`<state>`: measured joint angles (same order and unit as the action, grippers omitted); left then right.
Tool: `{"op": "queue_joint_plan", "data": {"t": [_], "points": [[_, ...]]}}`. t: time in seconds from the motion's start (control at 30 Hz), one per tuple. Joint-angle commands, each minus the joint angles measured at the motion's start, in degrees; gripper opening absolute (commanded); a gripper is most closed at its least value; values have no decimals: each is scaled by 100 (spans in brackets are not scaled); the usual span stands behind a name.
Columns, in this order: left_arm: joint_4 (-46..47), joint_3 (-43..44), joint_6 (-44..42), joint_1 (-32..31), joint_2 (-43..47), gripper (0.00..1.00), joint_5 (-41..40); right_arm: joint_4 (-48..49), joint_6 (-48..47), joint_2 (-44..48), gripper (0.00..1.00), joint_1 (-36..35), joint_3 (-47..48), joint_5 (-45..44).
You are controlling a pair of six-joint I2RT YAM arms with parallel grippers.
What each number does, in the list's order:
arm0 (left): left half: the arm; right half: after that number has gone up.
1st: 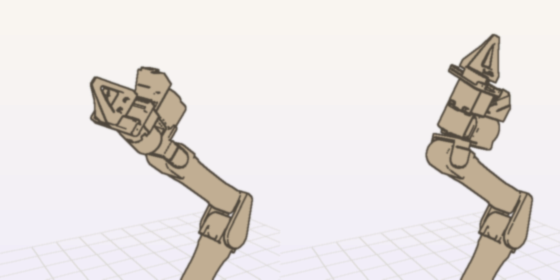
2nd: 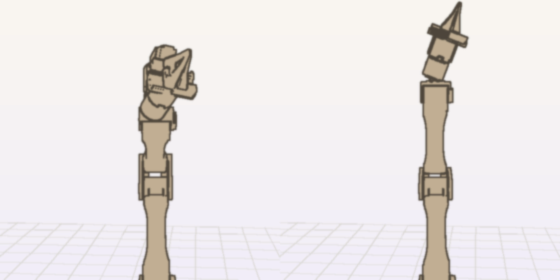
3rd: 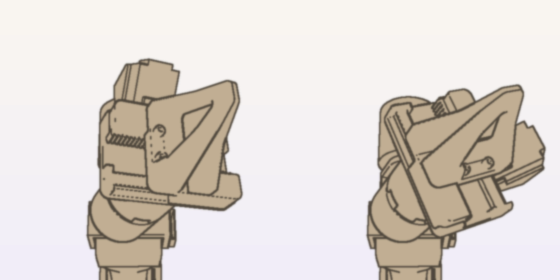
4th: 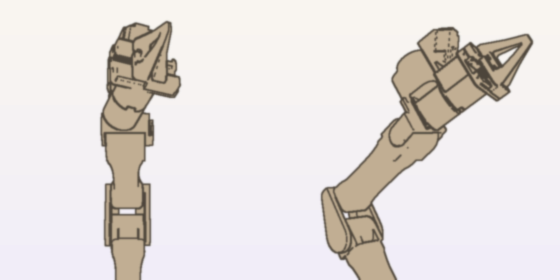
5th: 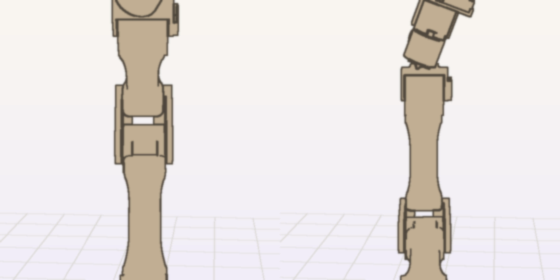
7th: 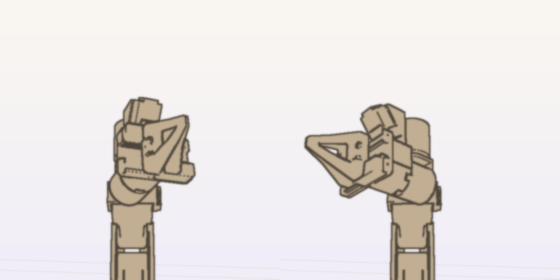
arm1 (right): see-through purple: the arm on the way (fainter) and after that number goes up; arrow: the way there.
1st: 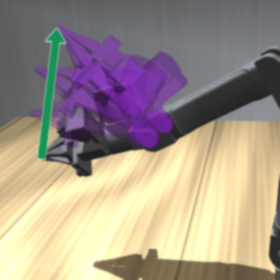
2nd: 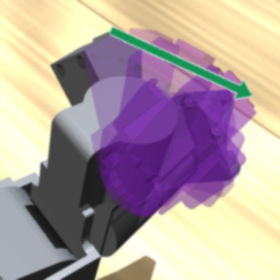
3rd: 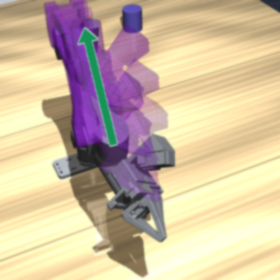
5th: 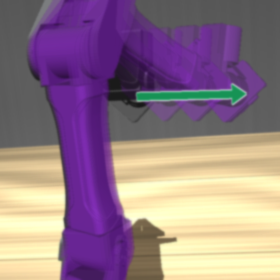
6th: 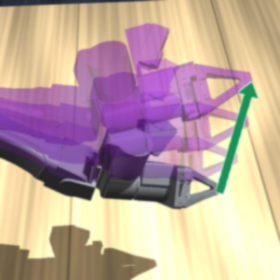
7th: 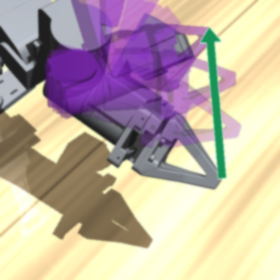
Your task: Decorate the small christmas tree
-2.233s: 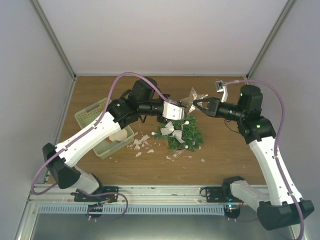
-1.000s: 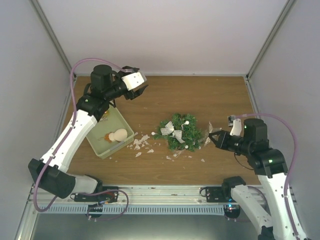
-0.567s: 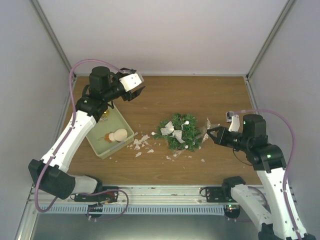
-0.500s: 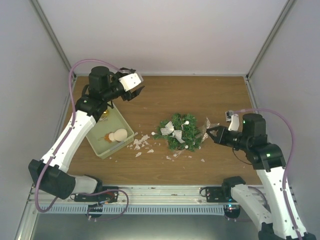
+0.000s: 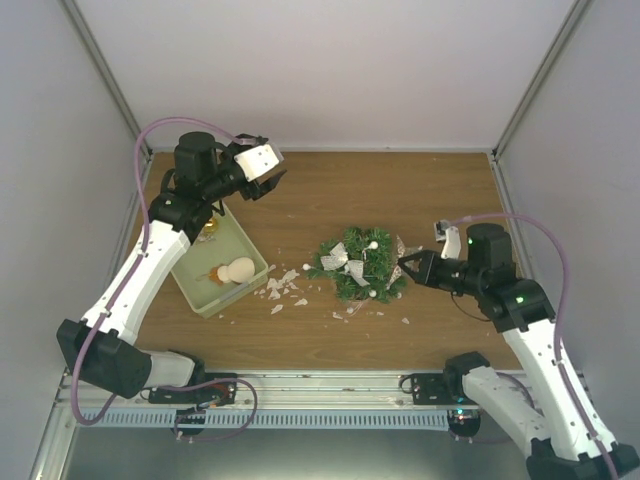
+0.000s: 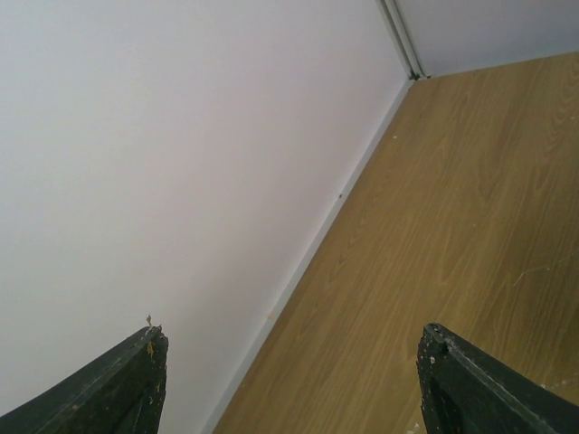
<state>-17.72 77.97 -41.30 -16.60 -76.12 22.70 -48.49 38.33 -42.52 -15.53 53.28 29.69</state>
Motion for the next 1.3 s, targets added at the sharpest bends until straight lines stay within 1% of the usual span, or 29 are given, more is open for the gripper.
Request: {"op": "queue_joint_plan", "data": {"t": [0.0, 0.17, 0.4, 0.6, 0.77, 1.03, 1.27], "points": [[338, -63, 123, 57, 83, 76, 131, 450, 308, -86, 1, -350, -128, -325], [356, -65, 144, 64, 79, 75, 153, 503, 580, -76, 1, -526, -128, -756], [348, -93, 148, 67, 125, 75, 166, 639, 1289, 297, 1, -683, -410, -1564], [364, -80, 165, 71, 132, 76, 177, 724, 1656, 391, 0, -866, -551, -1984], [375, -63, 175, 71, 115, 76, 189, 952, 1815, 221, 1, -1201, -676, -2154], [377, -54, 147, 71, 149, 76, 184, 1027, 1871, -277, 1, -1729, -522, -2395], [376, -39, 188, 83, 159, 76, 229, 667, 1820, -113, 1, -1778, -303, -2613]]}}
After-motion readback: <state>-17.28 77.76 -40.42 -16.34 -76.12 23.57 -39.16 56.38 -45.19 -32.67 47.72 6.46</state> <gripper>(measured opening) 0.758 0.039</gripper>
